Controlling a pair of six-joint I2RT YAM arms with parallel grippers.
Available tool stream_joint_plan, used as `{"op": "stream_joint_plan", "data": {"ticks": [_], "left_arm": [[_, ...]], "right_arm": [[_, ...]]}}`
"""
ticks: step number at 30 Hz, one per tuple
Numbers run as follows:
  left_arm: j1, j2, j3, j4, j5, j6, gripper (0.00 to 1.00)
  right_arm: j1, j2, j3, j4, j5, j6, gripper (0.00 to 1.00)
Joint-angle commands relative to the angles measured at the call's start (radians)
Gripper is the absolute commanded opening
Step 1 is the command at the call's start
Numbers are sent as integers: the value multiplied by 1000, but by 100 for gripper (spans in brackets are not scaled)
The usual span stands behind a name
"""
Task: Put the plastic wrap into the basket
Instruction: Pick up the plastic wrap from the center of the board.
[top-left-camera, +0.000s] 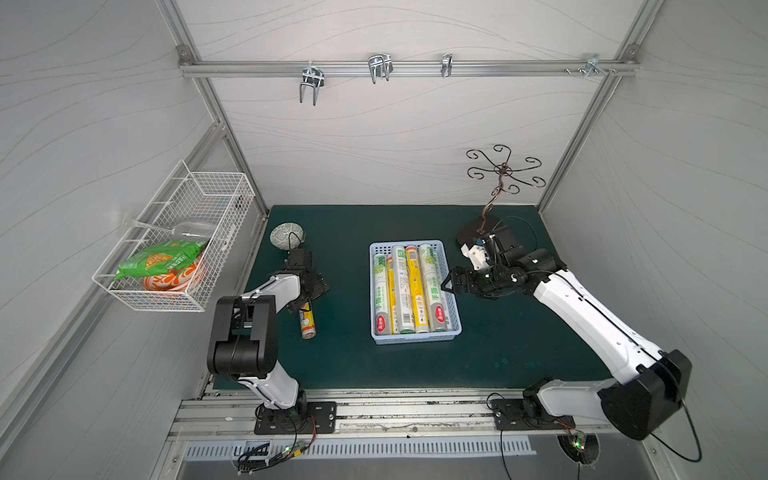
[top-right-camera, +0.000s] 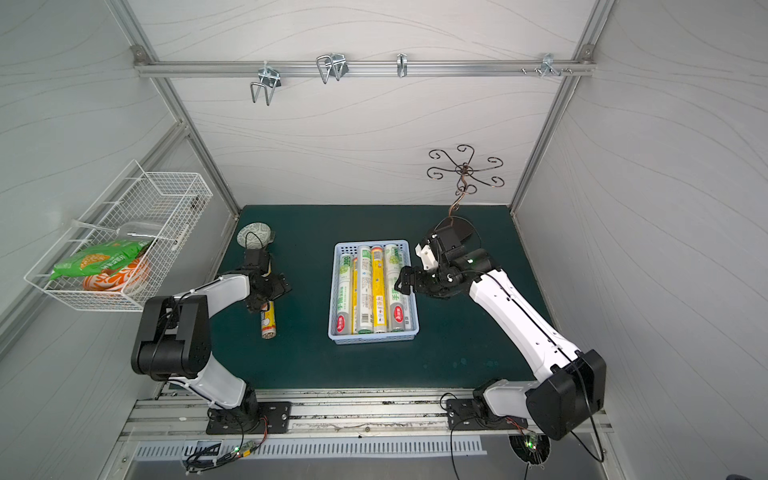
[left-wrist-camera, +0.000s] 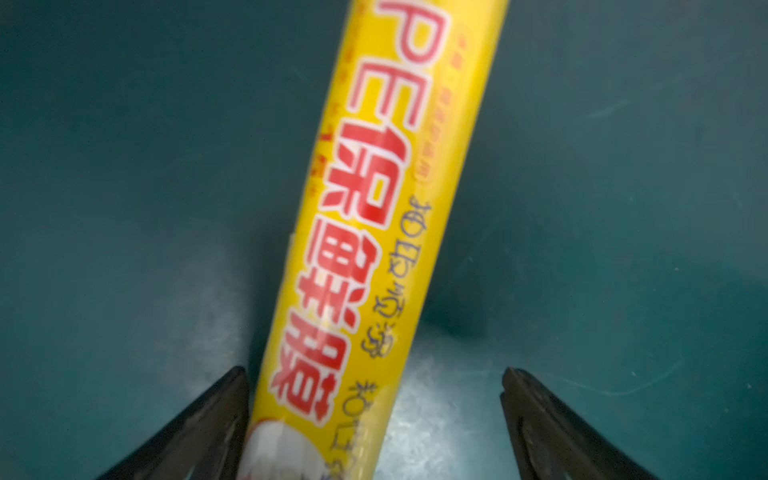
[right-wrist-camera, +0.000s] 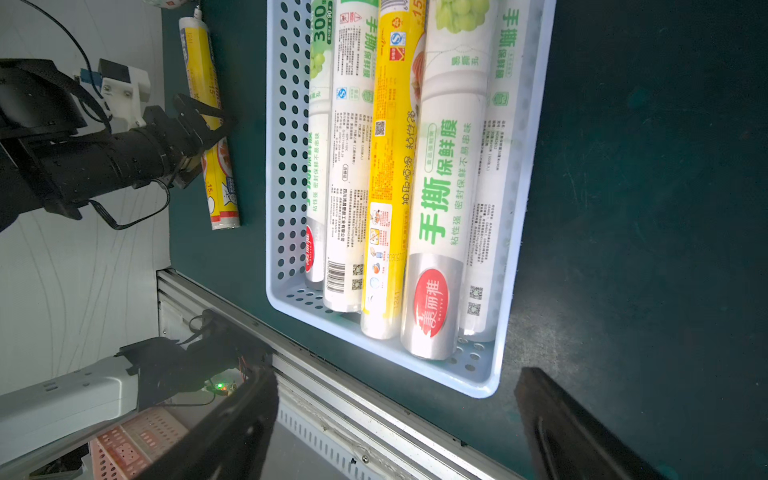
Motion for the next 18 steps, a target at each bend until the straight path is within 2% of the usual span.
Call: {"op": "stream_joint_plan", "data": {"ticks": [1, 5, 12, 18], "left_arm": [[-56, 16, 78, -23, -33, 45, 97], [-86, 47, 132, -98, -79, 46, 97], [-77, 116, 182, -142, -64, 27, 95], [-76, 154, 219, -165, -9, 41, 85]], "right_arm": [[-8, 4, -9, 14, -13, -11, 94], [-9, 8, -14, 16, -14, -11, 94], [-12, 4, -17, 11, -14, -15, 94], [-18, 0, -22, 10, -18, -16, 94]]}}
